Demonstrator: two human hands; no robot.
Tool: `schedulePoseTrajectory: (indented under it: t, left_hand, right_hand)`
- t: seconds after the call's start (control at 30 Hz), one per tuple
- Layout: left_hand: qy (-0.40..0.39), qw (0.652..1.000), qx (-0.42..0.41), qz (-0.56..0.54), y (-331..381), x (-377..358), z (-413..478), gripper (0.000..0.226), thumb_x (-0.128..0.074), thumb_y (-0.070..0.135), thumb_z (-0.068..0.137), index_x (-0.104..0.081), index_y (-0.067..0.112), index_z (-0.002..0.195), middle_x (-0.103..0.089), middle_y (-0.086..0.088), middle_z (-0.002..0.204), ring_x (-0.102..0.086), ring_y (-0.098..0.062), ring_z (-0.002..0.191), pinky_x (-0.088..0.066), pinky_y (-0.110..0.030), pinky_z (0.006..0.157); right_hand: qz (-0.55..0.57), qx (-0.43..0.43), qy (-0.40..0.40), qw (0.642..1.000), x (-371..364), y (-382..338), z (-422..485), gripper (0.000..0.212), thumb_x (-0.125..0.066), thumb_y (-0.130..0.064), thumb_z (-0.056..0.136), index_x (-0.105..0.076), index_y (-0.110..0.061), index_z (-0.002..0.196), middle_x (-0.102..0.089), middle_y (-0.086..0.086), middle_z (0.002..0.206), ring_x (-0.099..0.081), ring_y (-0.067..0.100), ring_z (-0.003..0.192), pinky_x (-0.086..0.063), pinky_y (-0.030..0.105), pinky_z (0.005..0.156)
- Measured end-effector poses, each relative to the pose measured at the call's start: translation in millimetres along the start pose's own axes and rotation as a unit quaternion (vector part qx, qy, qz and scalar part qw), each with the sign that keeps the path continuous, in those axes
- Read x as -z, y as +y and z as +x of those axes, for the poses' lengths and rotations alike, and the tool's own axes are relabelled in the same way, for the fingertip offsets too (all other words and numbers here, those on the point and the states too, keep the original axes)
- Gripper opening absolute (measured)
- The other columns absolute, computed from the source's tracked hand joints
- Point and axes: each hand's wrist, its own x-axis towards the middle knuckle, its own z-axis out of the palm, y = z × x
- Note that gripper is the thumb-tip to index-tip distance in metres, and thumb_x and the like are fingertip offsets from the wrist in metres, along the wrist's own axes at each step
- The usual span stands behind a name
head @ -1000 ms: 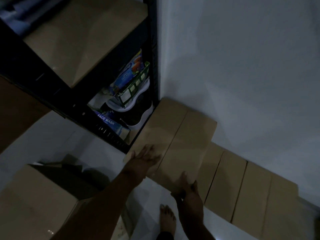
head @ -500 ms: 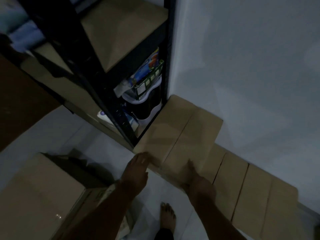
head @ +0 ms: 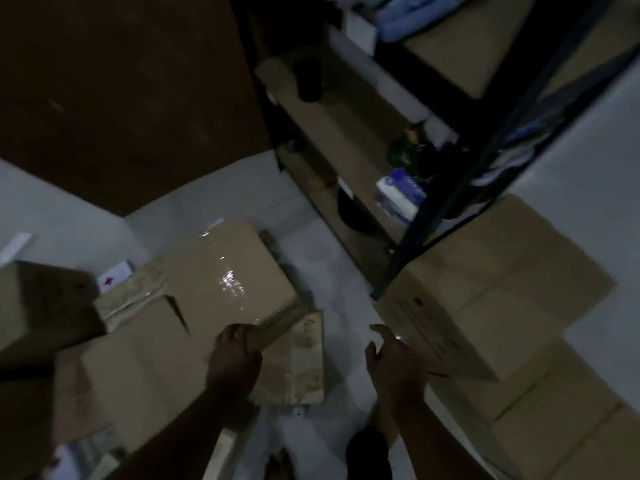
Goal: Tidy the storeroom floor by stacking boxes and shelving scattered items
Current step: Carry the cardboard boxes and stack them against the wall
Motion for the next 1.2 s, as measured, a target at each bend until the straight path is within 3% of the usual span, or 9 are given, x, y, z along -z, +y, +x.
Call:
schedulePoseTrajectory:
  t: [0.13, 0.23, 0.33, 0.5, 0.63, 0.73, 0.9, 1.03, 1.2]
  left_hand:
    - [0.03, 0.992, 0.111, -0.055, -61, 25, 7, 0.058, -0.076, 0.027, 0.083, -0.054, 0.017, 0.136, -0.048, -0.013, 0.138, -0.047, -0.036, 0.124, -0.047, -0.047, 0.099]
    - [0.037, 0.971, 0.204, -0.119, -99, 25, 25, 0.066, -0.076, 0.036, 0.086, -0.047, 0.014, 0.142, -0.045, -0.017, 0.142, -0.044, -0.038, 0.131, -0.043, -0.047, 0.106]
    - [0.037, 0.94, 0.275, -0.2, -132, 14, 52, 0.084, -0.078, 0.047, 0.084, -0.039, 0.008, 0.147, -0.042, -0.021, 0.147, -0.045, -0.04, 0.132, -0.042, -0.047, 0.109]
    - [0.041, 0.866, 0.334, -0.37, -163, -12, 96, 0.101, -0.077, 0.043, 0.086, -0.019, -0.001, 0.156, -0.038, -0.019, 0.156, -0.042, -0.035, 0.139, -0.042, -0.039, 0.107]
    - [0.003, 0.828, 0.311, -0.467, -174, -37, 117, 0.078, -0.074, 0.04, 0.09, -0.035, 0.007, 0.148, -0.055, -0.003, 0.13, -0.058, -0.022, 0.112, -0.054, -0.029, 0.08]
    - [-0.015, 0.822, 0.278, -0.496, -180, -58, 120, 0.084, -0.078, 0.054, 0.082, -0.039, 0.025, 0.15, -0.058, 0.005, 0.133, -0.058, -0.023, 0.12, -0.054, -0.042, 0.099]
    - [0.015, 0.808, 0.273, -0.522, -180, -65, 113, 0.096, -0.081, 0.062, 0.07, -0.041, 0.031, 0.151, -0.058, 0.001, 0.14, -0.057, -0.028, 0.124, -0.051, -0.054, 0.103]
    - [0.026, 0.83, 0.26, -0.493, -164, -41, 100, 0.076, -0.076, 0.045, 0.087, -0.039, 0.032, 0.152, -0.055, 0.006, 0.14, -0.054, -0.025, 0.125, -0.048, -0.05, 0.106]
    - [0.043, 0.851, 0.218, -0.475, -129, 8, 45, 0.07, -0.071, 0.037, 0.093, -0.036, 0.033, 0.154, -0.055, 0.008, 0.14, -0.056, -0.02, 0.122, -0.05, -0.036, 0.097]
  right_hand:
    - [-0.004, 0.067, -0.042, 0.997, -42, -70, 22, 0.039, -0.064, -0.041, 0.093, -0.063, -0.036, 0.132, -0.065, -0.005, 0.065, -0.062, 0.014, 0.061, -0.04, 0.027, 0.052]
    - [0.017, 0.093, -0.08, 0.992, -77, -115, 47, 0.044, -0.062, -0.044, 0.093, -0.058, -0.034, 0.136, -0.072, -0.004, 0.093, -0.067, 0.019, 0.091, -0.053, 0.032, 0.069]
    - [0.049, 0.122, -0.116, 0.985, -119, -147, 81, 0.052, -0.067, -0.038, 0.09, -0.053, -0.029, 0.139, -0.063, 0.001, 0.117, -0.057, 0.027, 0.111, -0.053, 0.038, 0.083]
    - [0.045, 0.087, -0.155, 0.983, -185, -172, 143, 0.081, -0.071, -0.057, 0.083, -0.035, -0.03, 0.15, -0.047, 0.006, 0.136, -0.047, 0.03, 0.124, -0.051, 0.043, 0.097]
    - [0.144, 0.02, -0.213, 0.966, -223, -165, 172, 0.104, -0.073, -0.063, 0.08, -0.017, -0.03, 0.161, -0.043, -0.001, 0.154, -0.048, 0.028, 0.135, -0.045, 0.04, 0.108]
    - [0.159, 0.007, -0.238, 0.958, -236, -153, 178, 0.093, -0.069, -0.063, 0.086, -0.025, -0.027, 0.16, -0.05, -0.002, 0.15, -0.053, 0.028, 0.131, -0.046, 0.036, 0.105]
    - [0.199, 0.031, -0.208, 0.957, -226, -144, 164, 0.076, -0.073, -0.054, 0.088, -0.043, -0.026, 0.152, -0.058, -0.004, 0.14, -0.057, 0.023, 0.123, -0.044, 0.029, 0.097]
    - [0.228, 0.026, -0.189, 0.955, -205, -136, 139, 0.073, -0.075, -0.059, 0.085, -0.05, -0.028, 0.147, -0.063, -0.007, 0.134, -0.062, 0.02, 0.119, -0.052, 0.039, 0.101]
    - [0.273, -0.003, -0.151, 0.95, -136, -138, 75, 0.069, -0.078, -0.048, 0.087, -0.051, -0.029, 0.147, -0.061, -0.016, 0.125, -0.058, 0.009, 0.111, -0.048, 0.028, 0.098]
